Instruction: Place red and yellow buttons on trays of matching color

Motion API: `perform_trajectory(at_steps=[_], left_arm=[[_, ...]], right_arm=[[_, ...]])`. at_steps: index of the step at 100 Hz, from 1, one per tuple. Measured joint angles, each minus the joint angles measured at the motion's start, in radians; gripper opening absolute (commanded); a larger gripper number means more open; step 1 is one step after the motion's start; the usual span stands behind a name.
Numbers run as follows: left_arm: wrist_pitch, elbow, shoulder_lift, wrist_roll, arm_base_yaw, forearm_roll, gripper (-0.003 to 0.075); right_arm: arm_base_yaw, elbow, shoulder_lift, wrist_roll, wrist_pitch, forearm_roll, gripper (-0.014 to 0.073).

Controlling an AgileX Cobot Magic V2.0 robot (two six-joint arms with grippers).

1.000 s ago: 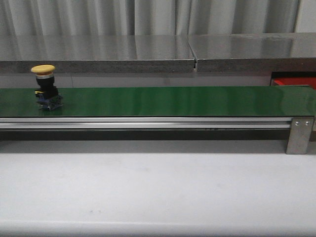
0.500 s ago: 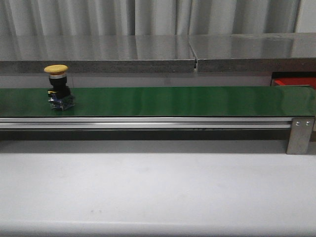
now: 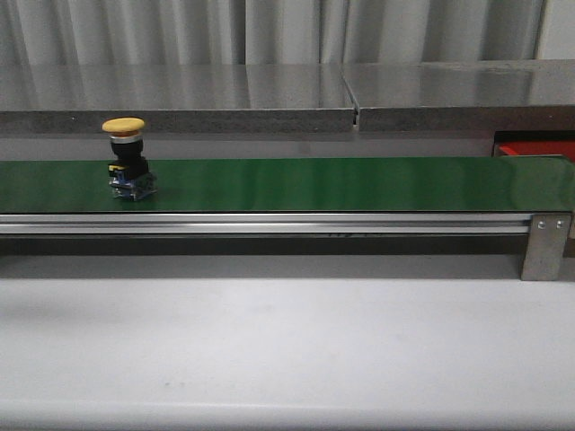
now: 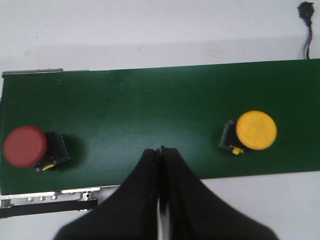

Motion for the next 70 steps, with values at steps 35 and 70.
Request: perform_trajectory(at_steps=[35, 70], left_arm=[[-0.102, 0.287, -0.258, 0.002, -0.017, -0.048, -0.0020], [-0.200, 0.583, -0.613, 0.002, -0.021, -0.075, -0.0020]], right_arm=[[0.000, 0.000, 0.000, 0.000, 0.000, 0.000, -0.0117], [0.000, 0.000, 0.000, 0.000, 0.000, 0.000, -0.0117]])
